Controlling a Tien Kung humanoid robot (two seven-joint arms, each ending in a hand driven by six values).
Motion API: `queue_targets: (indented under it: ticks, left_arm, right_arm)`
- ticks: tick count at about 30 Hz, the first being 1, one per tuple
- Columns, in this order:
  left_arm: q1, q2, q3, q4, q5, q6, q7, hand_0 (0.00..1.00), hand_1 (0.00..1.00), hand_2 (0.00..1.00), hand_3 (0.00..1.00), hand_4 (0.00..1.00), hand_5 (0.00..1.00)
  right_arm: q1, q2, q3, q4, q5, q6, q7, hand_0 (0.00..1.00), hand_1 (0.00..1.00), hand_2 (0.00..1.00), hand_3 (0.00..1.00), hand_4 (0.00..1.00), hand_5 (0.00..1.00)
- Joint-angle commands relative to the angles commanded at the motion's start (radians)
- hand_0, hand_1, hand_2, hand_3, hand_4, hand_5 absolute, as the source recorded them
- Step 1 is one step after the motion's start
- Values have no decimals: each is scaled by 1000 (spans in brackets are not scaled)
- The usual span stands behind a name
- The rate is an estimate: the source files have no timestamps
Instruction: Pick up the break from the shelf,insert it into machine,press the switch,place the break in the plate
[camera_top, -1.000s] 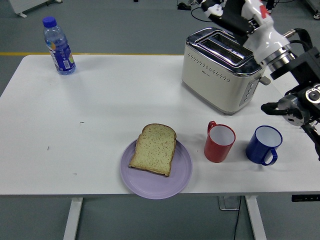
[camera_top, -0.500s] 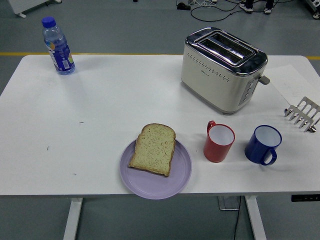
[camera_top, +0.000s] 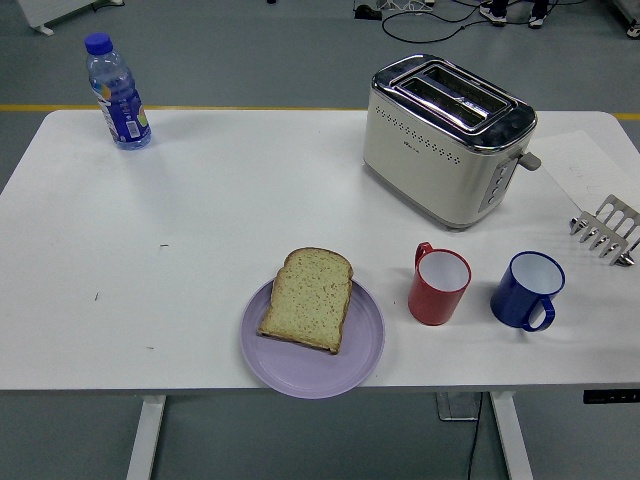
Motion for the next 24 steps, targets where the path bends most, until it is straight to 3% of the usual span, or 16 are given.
queue_targets:
  ticks: [9,24]
  left_arm:
    - [8,-1,-7,0,19,-4,3,623,450,446,508,256,811]
    - [-6,-1,0,0,-5,-2,-6,622,450,445,509,257,816]
  right_arm:
    - [-89,11,48,-2,20,5,-11,748,712,745,649,500,338]
    - [-124,27,74,-12,18,17,-20,738,708,736,638,491,330]
